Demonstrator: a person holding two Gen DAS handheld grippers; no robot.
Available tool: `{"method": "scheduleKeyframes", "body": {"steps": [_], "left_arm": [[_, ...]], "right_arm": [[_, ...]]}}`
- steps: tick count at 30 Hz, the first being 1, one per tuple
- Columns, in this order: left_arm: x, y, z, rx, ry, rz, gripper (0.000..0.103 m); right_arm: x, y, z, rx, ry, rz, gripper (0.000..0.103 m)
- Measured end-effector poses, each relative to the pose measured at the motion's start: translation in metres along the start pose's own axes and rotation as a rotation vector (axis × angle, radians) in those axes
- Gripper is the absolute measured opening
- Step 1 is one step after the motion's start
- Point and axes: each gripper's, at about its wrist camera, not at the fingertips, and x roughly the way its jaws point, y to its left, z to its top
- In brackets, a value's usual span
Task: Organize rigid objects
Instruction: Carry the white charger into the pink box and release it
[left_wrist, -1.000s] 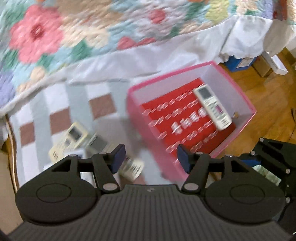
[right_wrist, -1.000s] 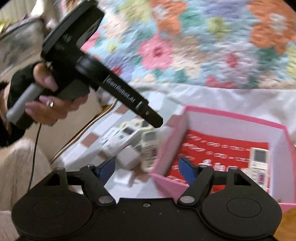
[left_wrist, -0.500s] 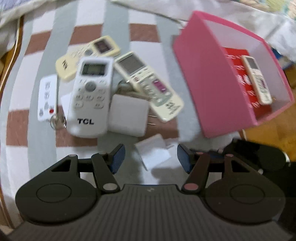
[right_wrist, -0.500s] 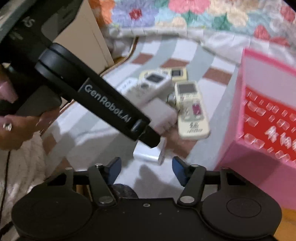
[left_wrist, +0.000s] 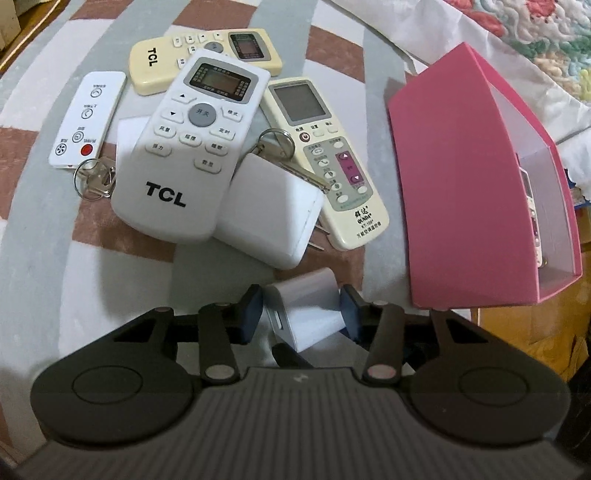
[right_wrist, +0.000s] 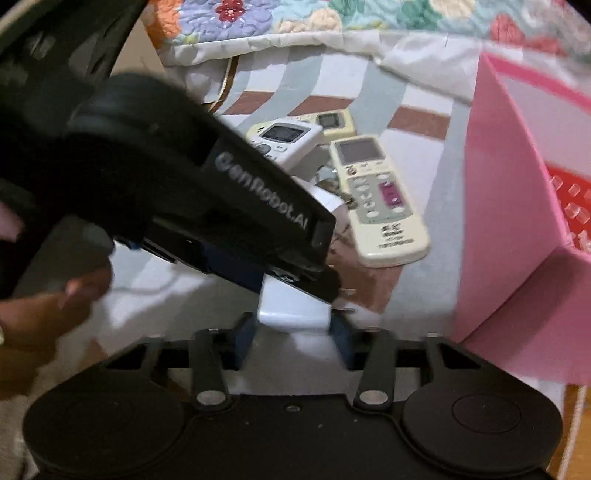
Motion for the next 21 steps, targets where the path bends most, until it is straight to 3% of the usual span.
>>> {"method": "scheduleKeyframes", "body": {"steps": [3,7,14,21], "left_arm": [[-0.004,-0.009,-0.004,0.046,-0.014,0.017,0.044],[-0.022,-0.025,-0.013,0.113,-0.038,0.023,0.043],[-0.082,-0.052,-0.024,0.194,-0.145,-0.039,0.042],[-0.11,-0.111,-0.005,0.299,-0.181,-0.057,0.042]], "right_arm": [[-0.006,0.001,-0.004,0.01,-0.013,0.003,0.045],[-0.024,0.012,-0.007,-0.069,-0.032,-0.035,0.045],[-0.083,0.018,0.002,-0.145,-0.146,-0.057,0.045],[-0.135,0.004,0.016,-0.157,-0.23,-0.157,0.045]]}}
